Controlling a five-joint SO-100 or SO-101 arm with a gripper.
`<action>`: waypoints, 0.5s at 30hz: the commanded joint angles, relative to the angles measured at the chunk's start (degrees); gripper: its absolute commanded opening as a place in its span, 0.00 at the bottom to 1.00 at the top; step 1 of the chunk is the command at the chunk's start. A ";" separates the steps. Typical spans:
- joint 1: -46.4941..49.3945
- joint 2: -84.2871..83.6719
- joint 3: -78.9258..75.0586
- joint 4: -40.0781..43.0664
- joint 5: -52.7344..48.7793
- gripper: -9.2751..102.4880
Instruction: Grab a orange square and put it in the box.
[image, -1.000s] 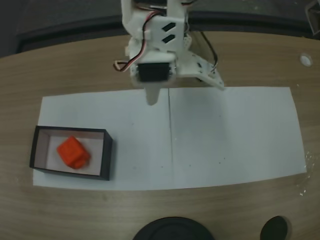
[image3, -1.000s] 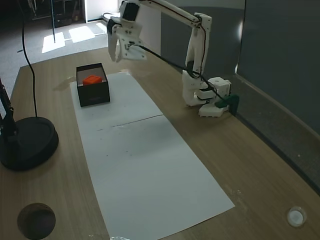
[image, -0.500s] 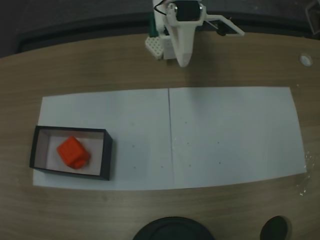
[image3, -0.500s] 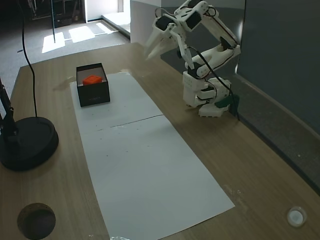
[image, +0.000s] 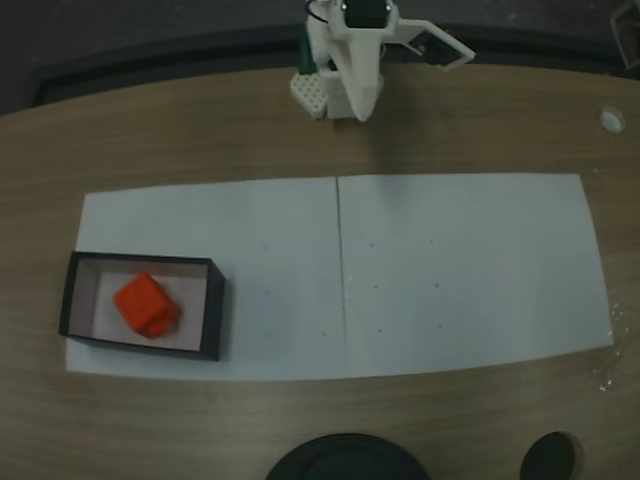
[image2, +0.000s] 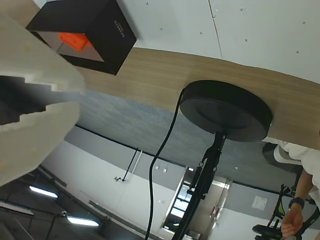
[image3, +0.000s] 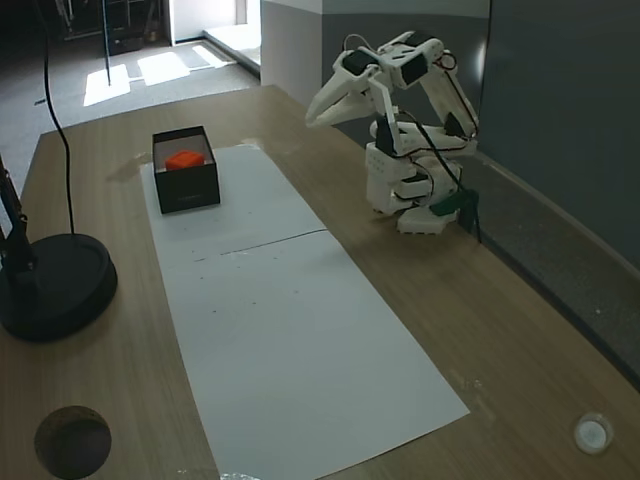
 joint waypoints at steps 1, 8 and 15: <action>-0.09 2.20 3.34 -1.85 6.59 0.08; -0.35 2.11 8.61 -4.04 12.83 0.08; -0.35 2.11 19.95 -4.04 4.04 0.08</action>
